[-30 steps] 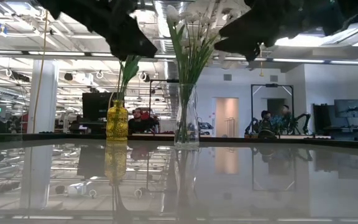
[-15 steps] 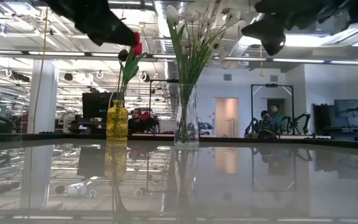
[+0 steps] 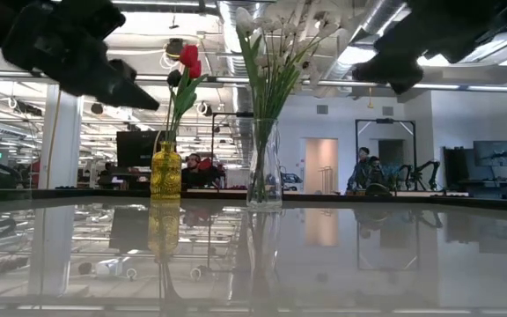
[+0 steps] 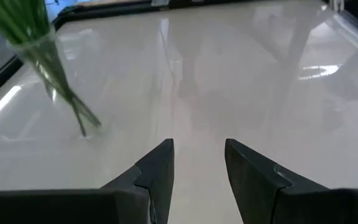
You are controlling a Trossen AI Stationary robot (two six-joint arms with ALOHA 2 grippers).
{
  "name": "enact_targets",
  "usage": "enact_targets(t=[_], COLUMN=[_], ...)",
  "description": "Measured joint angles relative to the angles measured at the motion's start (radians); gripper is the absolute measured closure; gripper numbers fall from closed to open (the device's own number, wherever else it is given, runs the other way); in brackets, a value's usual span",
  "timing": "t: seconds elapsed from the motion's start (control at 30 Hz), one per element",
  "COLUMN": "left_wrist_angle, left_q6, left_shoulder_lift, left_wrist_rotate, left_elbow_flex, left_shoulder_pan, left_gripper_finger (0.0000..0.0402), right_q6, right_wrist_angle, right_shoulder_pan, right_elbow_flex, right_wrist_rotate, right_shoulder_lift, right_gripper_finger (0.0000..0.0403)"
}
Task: Sort flowers into vase by color
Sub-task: Return to Home Position
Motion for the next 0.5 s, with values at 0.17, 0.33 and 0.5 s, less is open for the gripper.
enact_targets(t=[0.17, 0.33, 0.5], left_wrist_angle=[0.123, 0.217, 0.170], left_q6=[0.023, 0.019, -0.004], left_shoulder_lift=[-0.063, -0.163, -0.325], left_wrist_rotate=[-0.001, -0.002, -0.002], left_elbow_flex=[-0.126, -0.241, -0.284], left_shoulder_pan=[0.011, 0.034, 0.040], left_gripper_finger=[0.0269, 0.0269, 0.0269], right_q6=[-0.007, -0.008, -0.065], right_wrist_angle=[0.086, 0.088, 0.052], right_shoulder_pan=[-0.060, -0.173, -0.260], right_elbow_flex=[0.000, 0.000, 0.000], right_wrist_rotate=[-0.042, -0.146, -0.185], right_shoulder_lift=[0.091, 0.116, 0.030], right_gripper_finger=[0.0159, 0.0171, 0.0193])
